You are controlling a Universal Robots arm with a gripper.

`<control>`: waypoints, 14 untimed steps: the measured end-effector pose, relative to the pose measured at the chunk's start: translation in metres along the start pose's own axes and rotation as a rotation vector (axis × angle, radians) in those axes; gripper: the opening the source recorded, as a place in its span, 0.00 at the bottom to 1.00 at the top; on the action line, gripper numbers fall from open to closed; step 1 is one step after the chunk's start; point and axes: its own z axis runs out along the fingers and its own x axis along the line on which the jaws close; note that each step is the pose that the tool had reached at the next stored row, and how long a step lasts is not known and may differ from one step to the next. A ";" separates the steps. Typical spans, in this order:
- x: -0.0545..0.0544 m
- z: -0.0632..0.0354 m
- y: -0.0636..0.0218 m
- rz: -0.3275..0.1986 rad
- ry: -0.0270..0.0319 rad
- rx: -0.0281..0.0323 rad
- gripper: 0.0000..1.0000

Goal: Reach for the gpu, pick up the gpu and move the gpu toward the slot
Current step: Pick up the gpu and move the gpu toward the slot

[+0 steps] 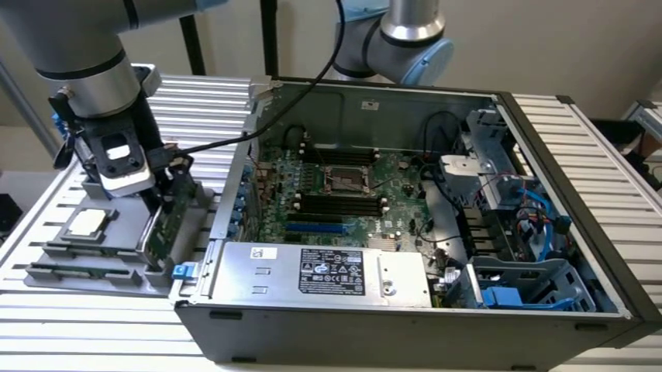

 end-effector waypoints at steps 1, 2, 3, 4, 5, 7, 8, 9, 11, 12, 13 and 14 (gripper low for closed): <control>-0.001 -0.0014 -0.0003 0.000 0.0045 -0.0019 0.26; -0.001 -0.0031 -0.0006 0.000 0.0090 -0.0034 0.26; -0.002 -0.0050 -0.0007 0.000 0.0129 -0.0046 0.26; -0.003 -0.0074 -0.0009 0.000 0.0167 -0.0052 0.26; -0.004 -0.0102 -0.0010 0.000 0.0208 -0.0056 0.26; -0.006 -0.0156 -0.0012 0.001 0.0280 -0.0061 0.26; -0.007 -0.0189 -0.0014 0.001 0.0323 -0.0061 0.26; -0.008 -0.0222 -0.0016 0.001 0.0362 -0.0059 0.26; -0.011 -0.0297 -0.0020 0.001 0.0430 -0.0057 0.26; -0.012 -0.0340 -0.0022 0.001 0.0457 -0.0056 0.26; -0.014 -0.0387 -0.0025 0.001 0.0485 -0.0054 0.26; -0.016 -0.0432 -0.0026 0.001 0.0510 -0.0052 0.26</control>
